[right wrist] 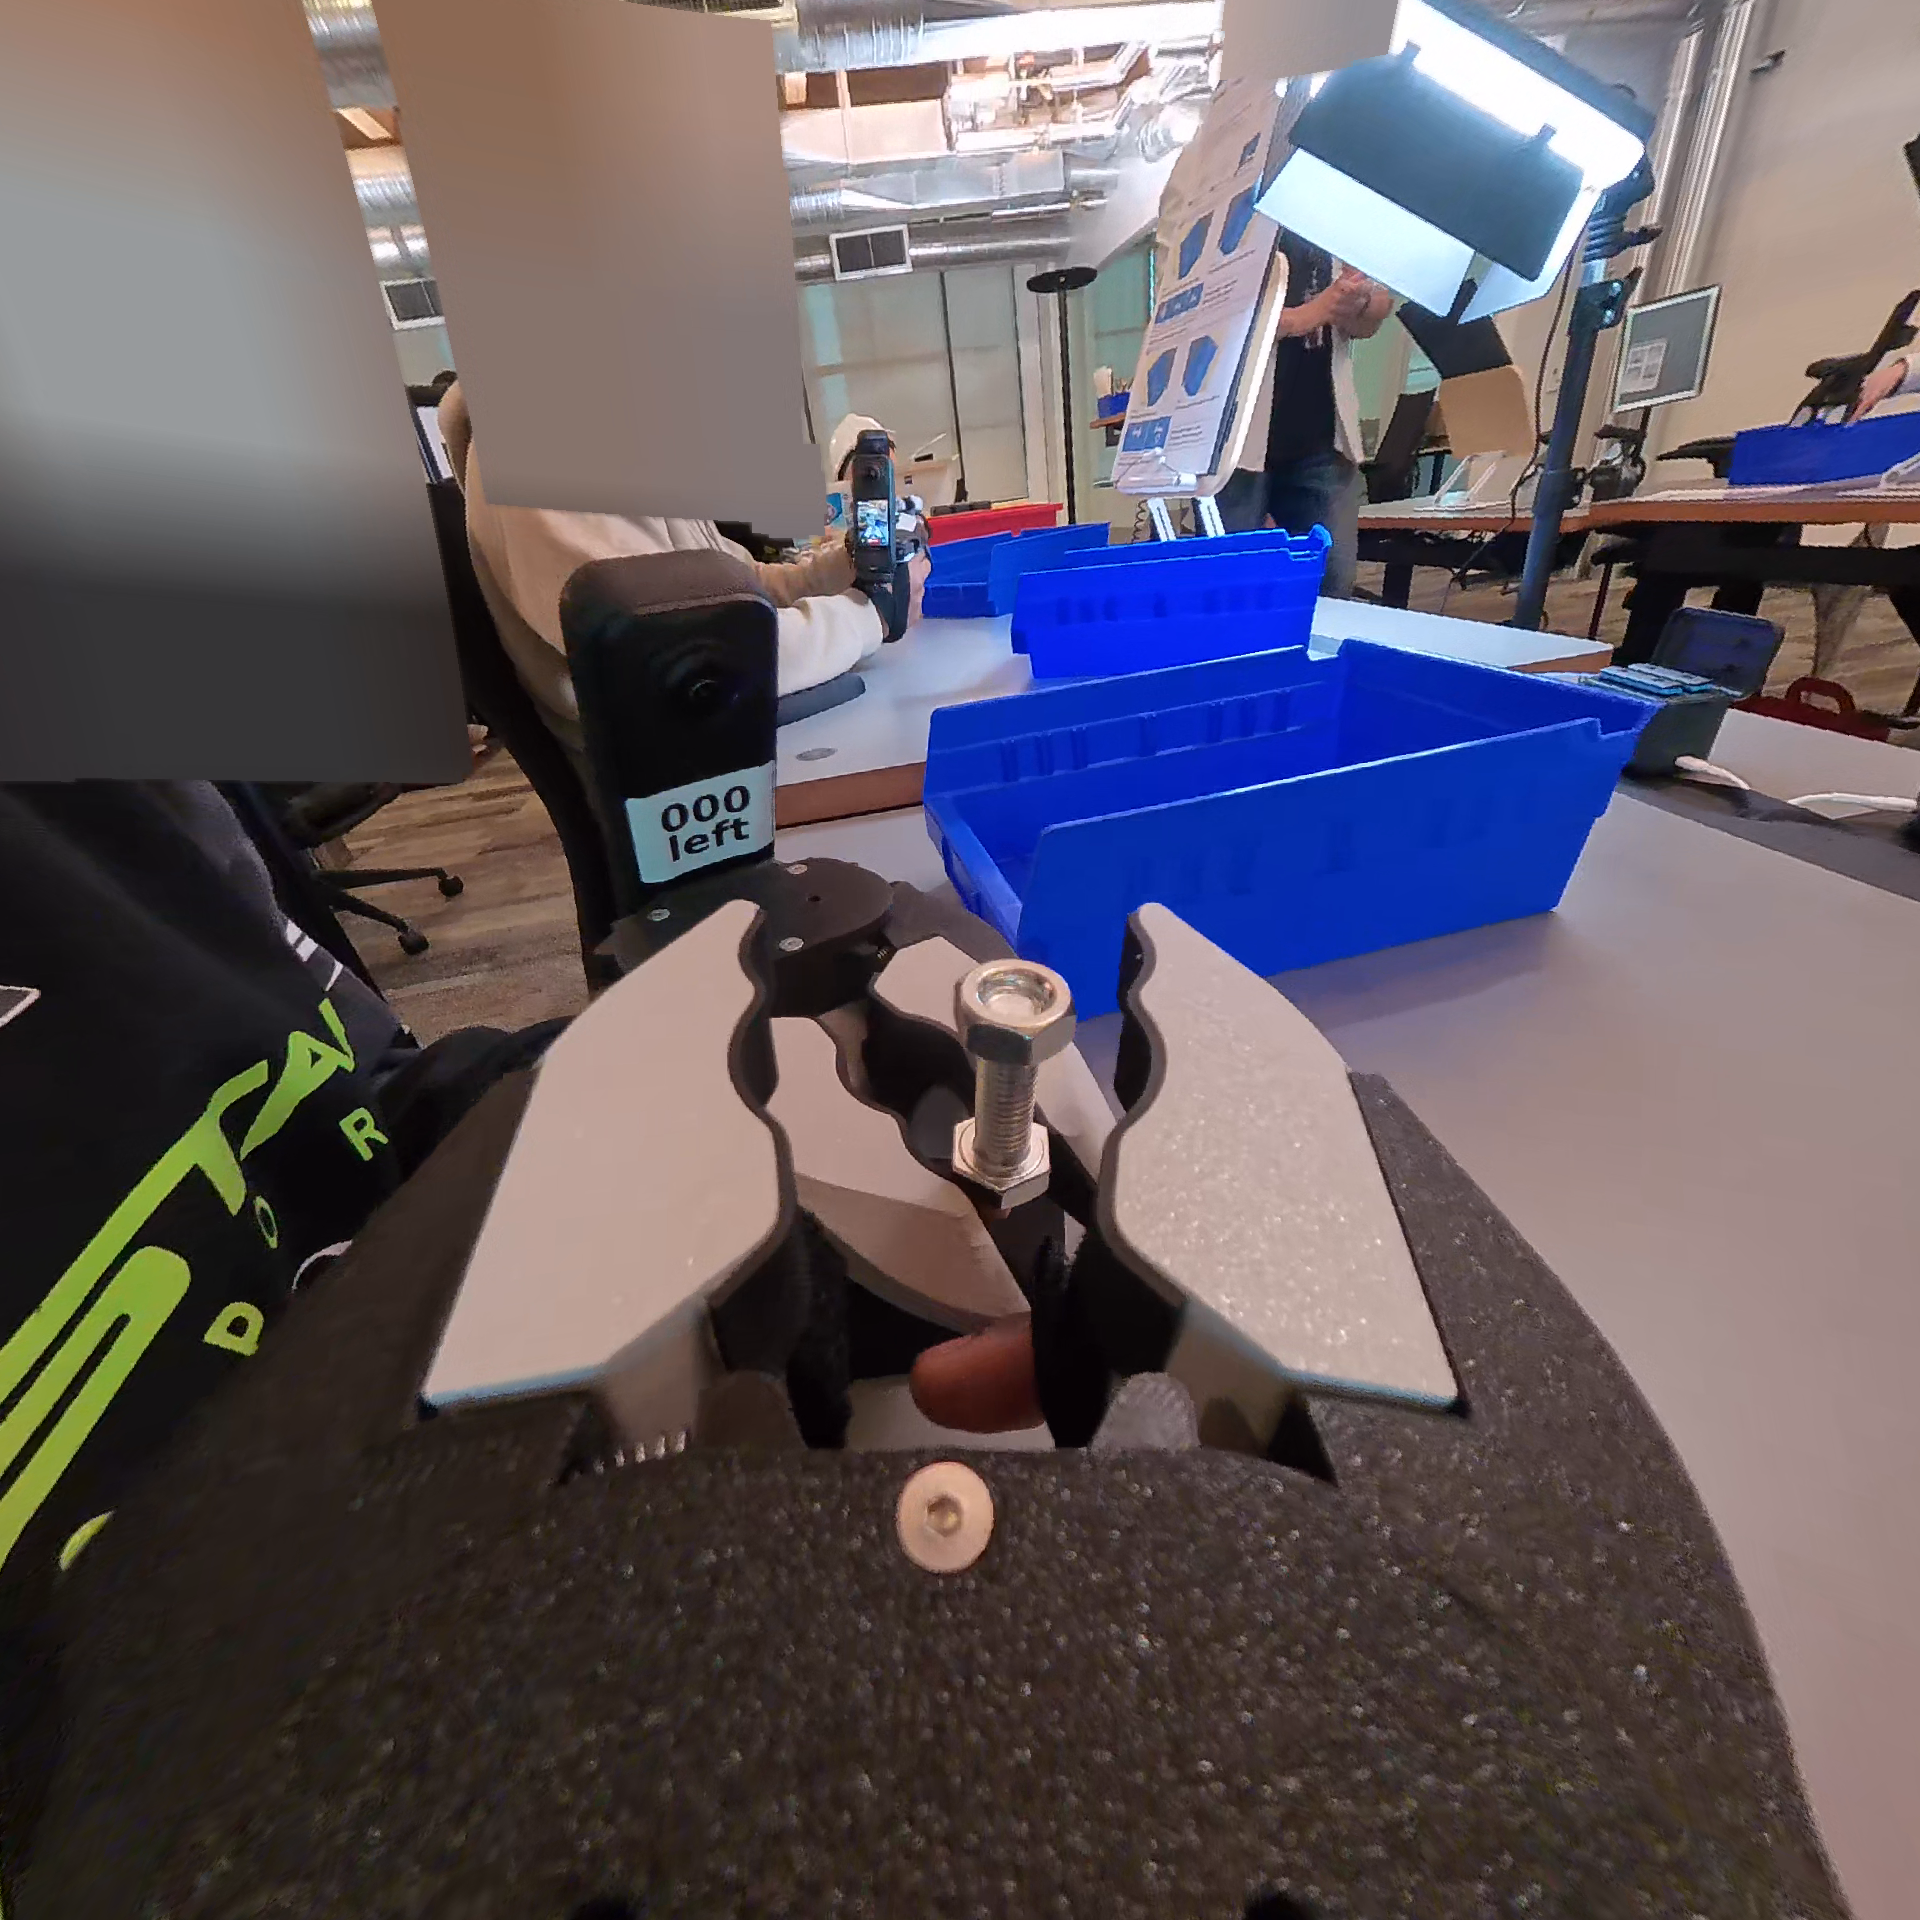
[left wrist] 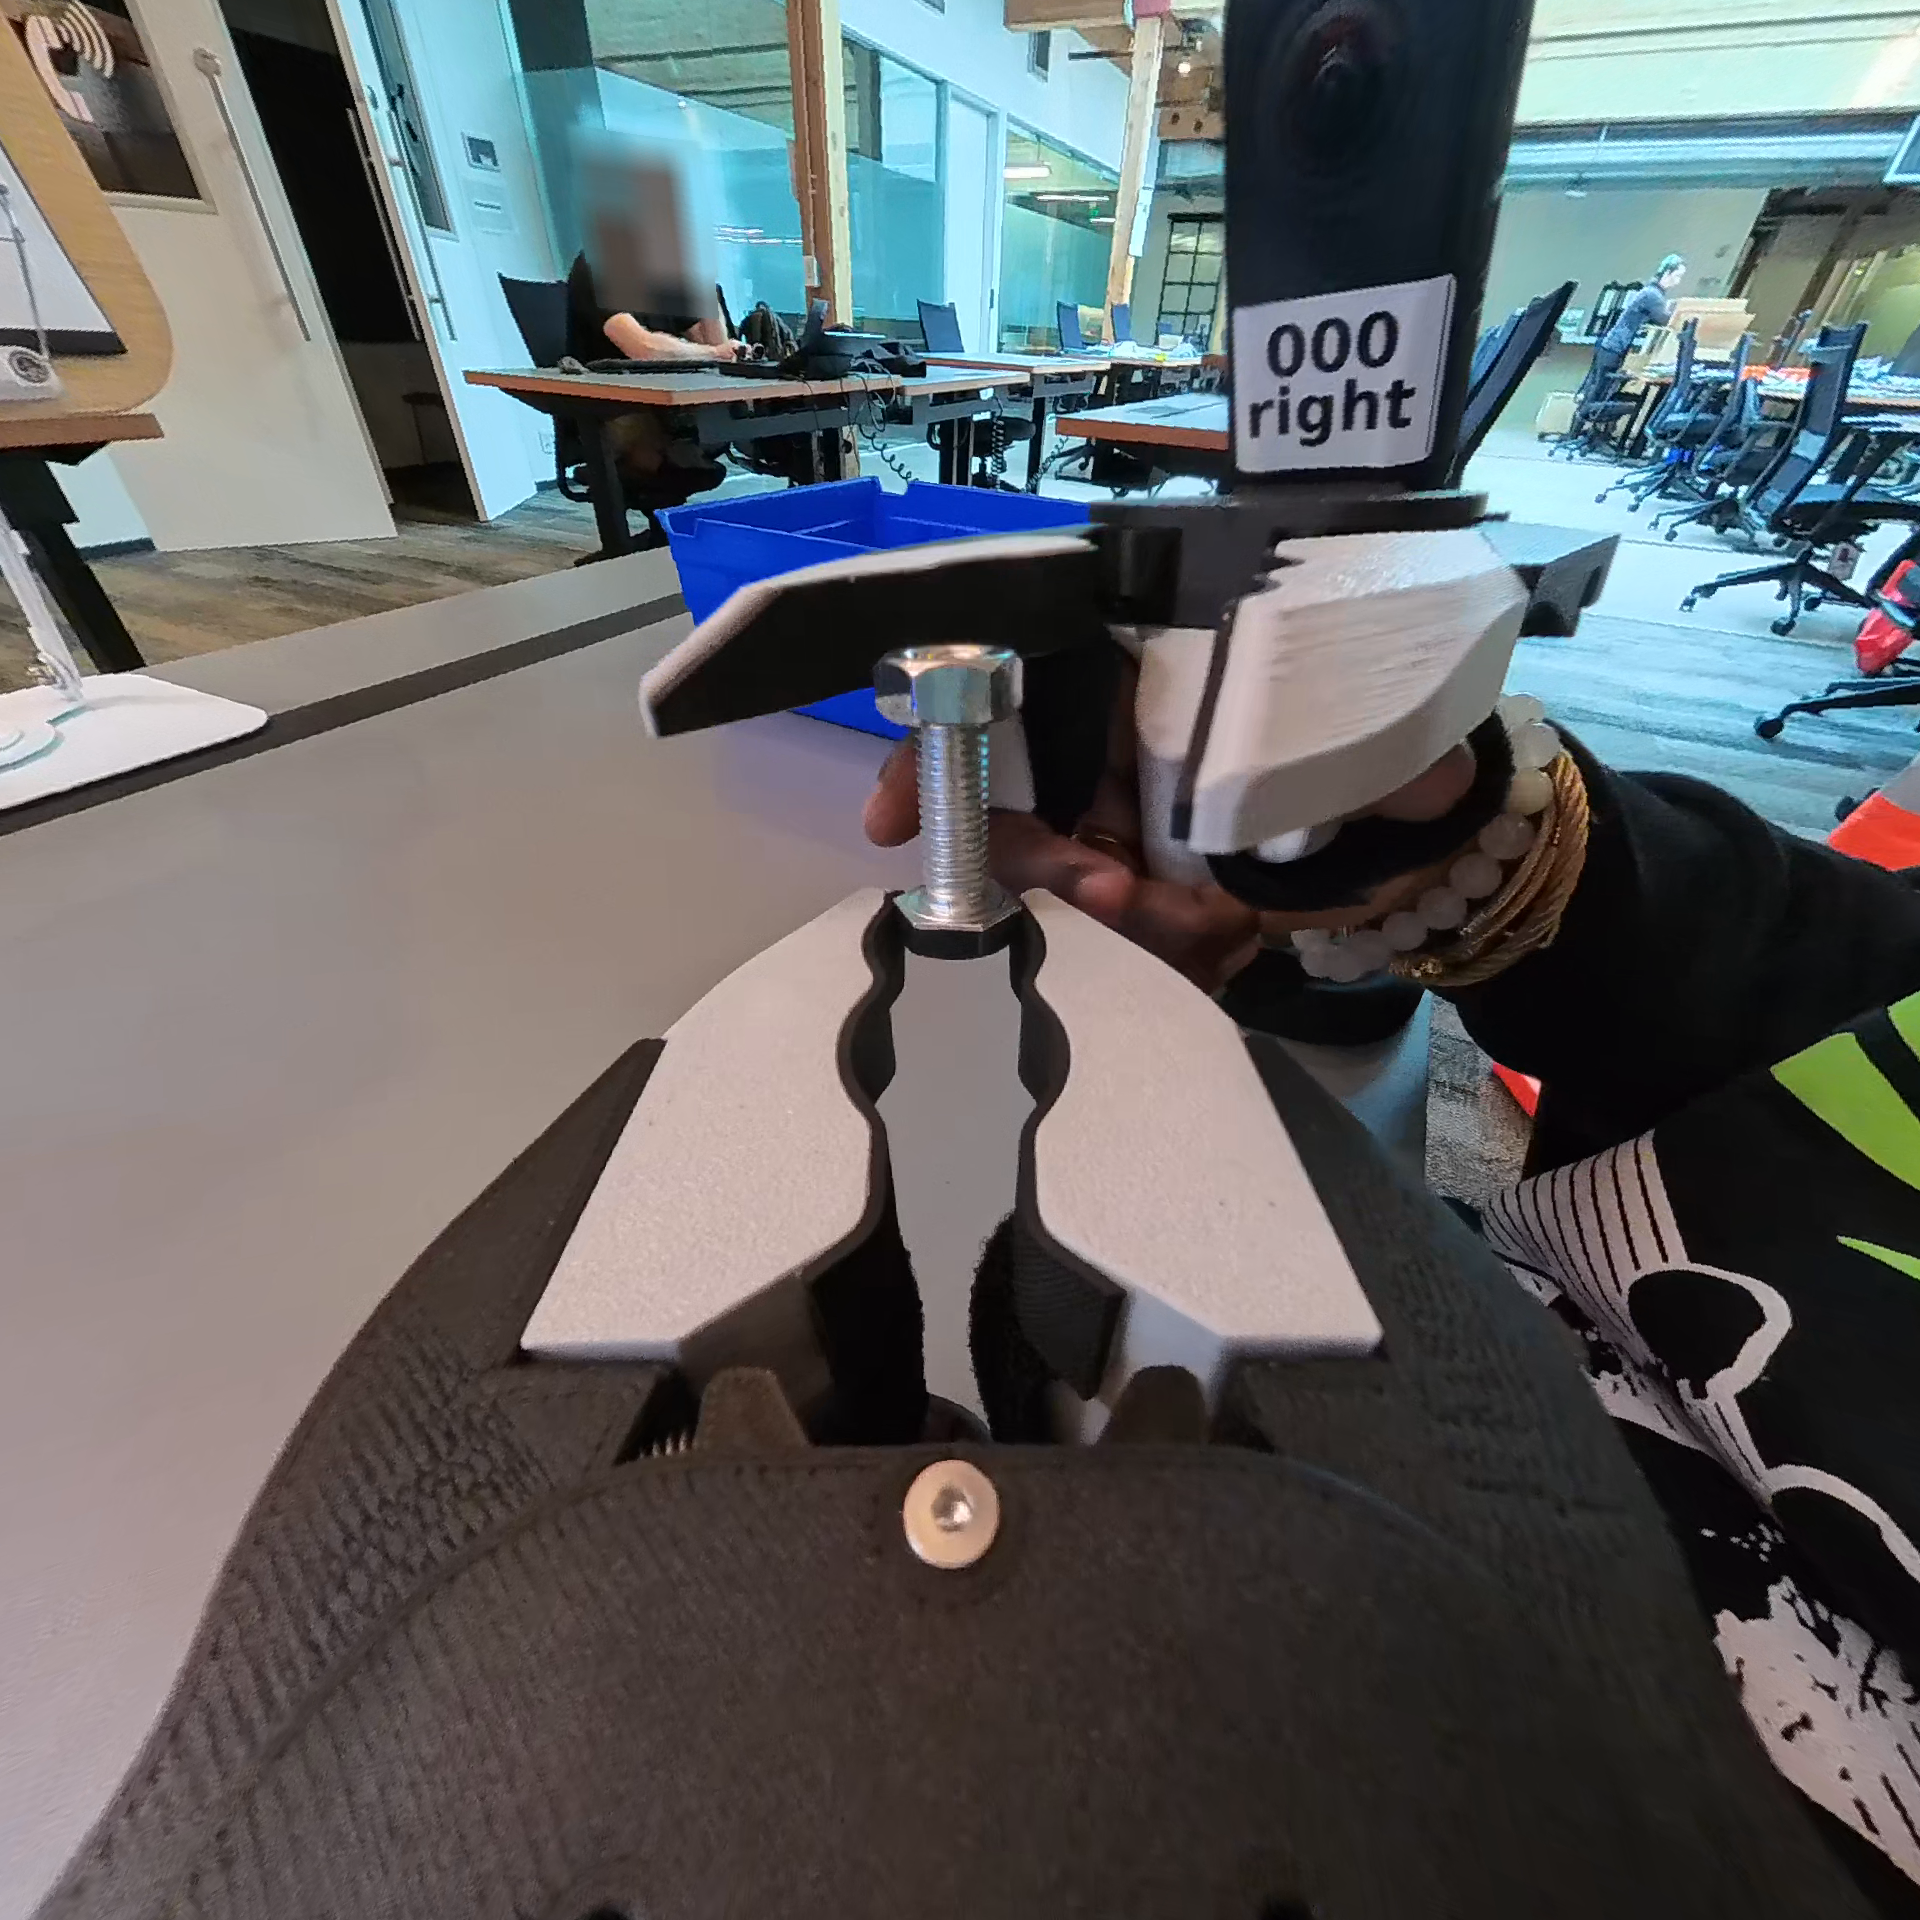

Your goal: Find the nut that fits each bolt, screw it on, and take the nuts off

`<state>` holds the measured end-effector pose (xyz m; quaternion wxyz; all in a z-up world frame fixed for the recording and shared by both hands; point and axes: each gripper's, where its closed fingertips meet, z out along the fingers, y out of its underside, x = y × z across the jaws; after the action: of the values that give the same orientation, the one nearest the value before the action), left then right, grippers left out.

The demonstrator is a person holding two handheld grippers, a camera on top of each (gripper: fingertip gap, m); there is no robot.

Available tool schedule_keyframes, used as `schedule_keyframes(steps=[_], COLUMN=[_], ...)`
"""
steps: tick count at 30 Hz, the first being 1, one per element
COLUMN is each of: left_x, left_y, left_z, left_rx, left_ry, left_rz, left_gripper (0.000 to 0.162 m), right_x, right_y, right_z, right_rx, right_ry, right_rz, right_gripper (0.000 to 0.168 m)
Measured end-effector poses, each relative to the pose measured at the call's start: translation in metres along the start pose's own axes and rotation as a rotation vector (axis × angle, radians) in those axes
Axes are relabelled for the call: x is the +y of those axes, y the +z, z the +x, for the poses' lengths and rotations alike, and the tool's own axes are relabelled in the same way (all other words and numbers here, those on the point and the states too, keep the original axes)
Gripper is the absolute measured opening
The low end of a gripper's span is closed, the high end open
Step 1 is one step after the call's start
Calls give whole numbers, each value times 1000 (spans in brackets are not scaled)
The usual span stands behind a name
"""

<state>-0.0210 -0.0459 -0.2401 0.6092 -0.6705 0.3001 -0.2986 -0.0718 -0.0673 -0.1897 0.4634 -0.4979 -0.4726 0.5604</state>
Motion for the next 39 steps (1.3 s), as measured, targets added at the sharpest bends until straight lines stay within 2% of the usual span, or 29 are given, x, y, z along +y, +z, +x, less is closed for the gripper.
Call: schedule_keyframes(steps=[4, 12, 14, 15, 17, 19, 24, 27, 32, 39], left_x=[1, -2, -2, -2, -2, -2, -1, 1, 3, 2], left_y=[1, -2, -2, -2, -2, -2, -1, 0, 2, 0], left_z=[-1, -6, -6, -7, -7, -6, -3, 0, 2, -1], left_rx=[-9, -33, -35, -37, -34, -31, -19, -6, 5, -11], left_ry=[4, -24, -21, -22, -28, -25, -5, 12, 28, 8], left_rz=[-11, 19, 19, 21, 20, 19, 15, -1, -21, -4], left_gripper=[20, 20, 20, 20, 20, 20, 20, 20, 20, 20], right_x=[0, -2, -2, -3, -5, -8, -6, 0, 4, 1], right_y=[-3, -19, -26, -30, -35, -37, -28, -15, -4, -12], right_z=[-4, -5, -5, -7, -9, -4, 7, 6, 1, -4], right_rx=[-12, 36, 47, 37, 23, 50, 90, 68, 28, 34], right_ry=[-20, -22, -22, -24, -15, -12, -20, -26, -45, -52], right_rz=[-10, 4, 9, 12, 31, 53, 56, 8, -47, -24], right_gripper=[56, 53, 42, 31, 27, 29, 58, 68, 63, 53])
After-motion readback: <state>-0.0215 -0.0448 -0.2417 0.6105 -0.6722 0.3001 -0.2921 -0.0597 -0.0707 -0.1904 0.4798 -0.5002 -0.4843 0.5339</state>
